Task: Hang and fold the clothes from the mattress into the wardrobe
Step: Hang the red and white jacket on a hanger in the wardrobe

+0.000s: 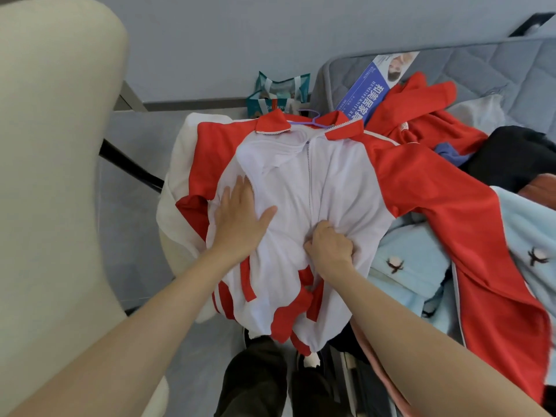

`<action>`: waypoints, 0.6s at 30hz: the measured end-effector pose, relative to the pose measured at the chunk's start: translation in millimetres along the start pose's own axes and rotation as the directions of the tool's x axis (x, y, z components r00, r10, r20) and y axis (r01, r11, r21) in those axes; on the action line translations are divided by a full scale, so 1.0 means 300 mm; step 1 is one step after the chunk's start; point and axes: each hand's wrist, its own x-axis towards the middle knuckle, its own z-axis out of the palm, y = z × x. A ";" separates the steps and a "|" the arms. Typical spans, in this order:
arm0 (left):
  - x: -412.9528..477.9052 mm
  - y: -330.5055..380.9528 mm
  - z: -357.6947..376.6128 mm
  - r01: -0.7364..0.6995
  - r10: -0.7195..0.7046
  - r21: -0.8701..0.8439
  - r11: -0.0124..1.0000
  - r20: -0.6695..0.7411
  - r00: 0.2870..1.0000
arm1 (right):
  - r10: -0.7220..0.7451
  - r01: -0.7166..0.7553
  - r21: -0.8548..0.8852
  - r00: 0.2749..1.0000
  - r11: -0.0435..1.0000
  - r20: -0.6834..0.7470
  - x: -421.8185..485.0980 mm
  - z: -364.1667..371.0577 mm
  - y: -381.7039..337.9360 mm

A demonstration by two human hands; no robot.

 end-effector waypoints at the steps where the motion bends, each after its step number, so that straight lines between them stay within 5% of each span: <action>1: -0.025 0.002 0.024 0.020 -0.021 -0.009 1.000 -0.033 0.999 | -0.006 0.006 0.011 1.000 1.000 -0.012 -0.004 0.001 0.007; 8: -0.142 -0.006 0.092 0.173 -0.149 0.147 0.974 -0.159 0.976 | 0.012 -0.023 0.193 0.998 0.981 0.057 -0.061 -0.036 0.069; 11: -0.141 -0.048 0.094 0.070 -0.074 -0.073 0.995 -0.060 0.995 | 0.032 -0.035 0.063 0.999 0.997 0.039 -0.046 -0.022 0.042; 14: -0.137 -0.078 0.077 0.014 -0.027 -0.120 0.993 -0.105 0.994 | 0.045 -0.047 0.033 0.998 0.998 0.036 -0.038 -0.008 0.026; 18: -0.108 -0.075 0.040 -0.023 0.011 -0.059 0.998 -0.198 0.980 | 0.036 -0.028 0.348 0.999 0.937 -0.017 -0.068 -0.019 0.046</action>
